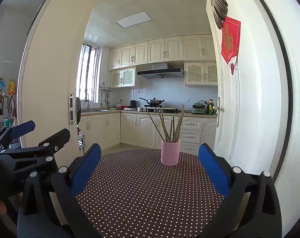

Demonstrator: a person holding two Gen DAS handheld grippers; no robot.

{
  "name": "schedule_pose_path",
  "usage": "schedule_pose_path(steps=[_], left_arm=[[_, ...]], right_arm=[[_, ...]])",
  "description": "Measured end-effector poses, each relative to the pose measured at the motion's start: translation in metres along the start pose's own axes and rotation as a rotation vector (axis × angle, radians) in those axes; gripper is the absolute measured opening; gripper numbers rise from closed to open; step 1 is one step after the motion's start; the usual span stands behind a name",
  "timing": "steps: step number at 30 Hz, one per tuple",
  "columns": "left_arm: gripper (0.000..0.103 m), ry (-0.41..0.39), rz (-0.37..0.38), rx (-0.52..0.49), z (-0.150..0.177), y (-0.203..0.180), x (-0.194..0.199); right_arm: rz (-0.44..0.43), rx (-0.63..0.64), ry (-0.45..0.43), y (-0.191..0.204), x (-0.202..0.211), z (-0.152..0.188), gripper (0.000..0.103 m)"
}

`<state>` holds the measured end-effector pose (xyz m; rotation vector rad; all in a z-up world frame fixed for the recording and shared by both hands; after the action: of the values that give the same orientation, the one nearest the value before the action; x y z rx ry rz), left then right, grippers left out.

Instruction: Organize utensils

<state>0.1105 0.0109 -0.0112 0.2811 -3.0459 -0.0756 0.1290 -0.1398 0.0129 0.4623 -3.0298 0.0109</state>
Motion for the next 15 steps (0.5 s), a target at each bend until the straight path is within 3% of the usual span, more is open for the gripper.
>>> schedule_pose_path(steps=[15], left_arm=[[0.095, -0.011, -0.002, 0.001, 0.0004, -0.0039, 0.0000]], right_arm=[[0.003, -0.004, -0.001, -0.0007, 0.0001, 0.0023, 0.095]])
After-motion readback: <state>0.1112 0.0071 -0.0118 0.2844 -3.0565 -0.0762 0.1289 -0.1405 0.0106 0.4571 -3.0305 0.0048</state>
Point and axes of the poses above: each gripper's, at about its wrist camera, not at the fingertips, and x roughly against the way its jaws point, y to its left, z to its underside, the point moved 10 cm from there along -x, roughly the way its jaws point, and after that the axes turned 9 degrees about -z, right-handed, at the moved point
